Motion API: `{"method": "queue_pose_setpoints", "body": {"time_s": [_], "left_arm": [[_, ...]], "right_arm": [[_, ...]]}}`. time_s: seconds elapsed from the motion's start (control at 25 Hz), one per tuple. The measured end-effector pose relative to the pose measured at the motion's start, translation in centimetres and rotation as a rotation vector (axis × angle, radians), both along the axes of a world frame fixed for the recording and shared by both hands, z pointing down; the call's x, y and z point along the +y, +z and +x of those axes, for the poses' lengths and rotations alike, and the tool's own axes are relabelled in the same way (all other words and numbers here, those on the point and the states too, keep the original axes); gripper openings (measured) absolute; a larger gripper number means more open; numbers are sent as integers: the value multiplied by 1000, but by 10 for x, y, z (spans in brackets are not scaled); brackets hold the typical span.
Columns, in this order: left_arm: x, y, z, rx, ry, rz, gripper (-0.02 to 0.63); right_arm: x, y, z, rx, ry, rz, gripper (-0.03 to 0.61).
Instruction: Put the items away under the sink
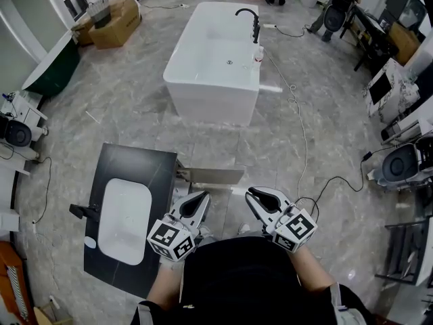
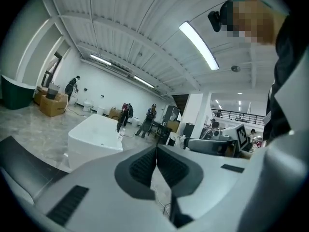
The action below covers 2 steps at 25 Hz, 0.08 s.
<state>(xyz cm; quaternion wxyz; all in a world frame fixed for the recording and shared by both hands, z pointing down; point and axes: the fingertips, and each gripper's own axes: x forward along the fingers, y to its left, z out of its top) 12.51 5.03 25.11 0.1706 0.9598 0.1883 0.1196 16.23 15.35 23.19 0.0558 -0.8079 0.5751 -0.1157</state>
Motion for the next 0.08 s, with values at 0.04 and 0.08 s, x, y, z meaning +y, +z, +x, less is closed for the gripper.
{"method": "queue_pose_setpoints", "body": {"time_s": [0.04,0.08], "left_arm": [[0,1,0,-2,-1,0,21],[0,1,1,-4,-2,-1,21]], "right_arm": [[0,0,0,-3,0,0,51],[-1,0,1,-5,1,0,51]]}}
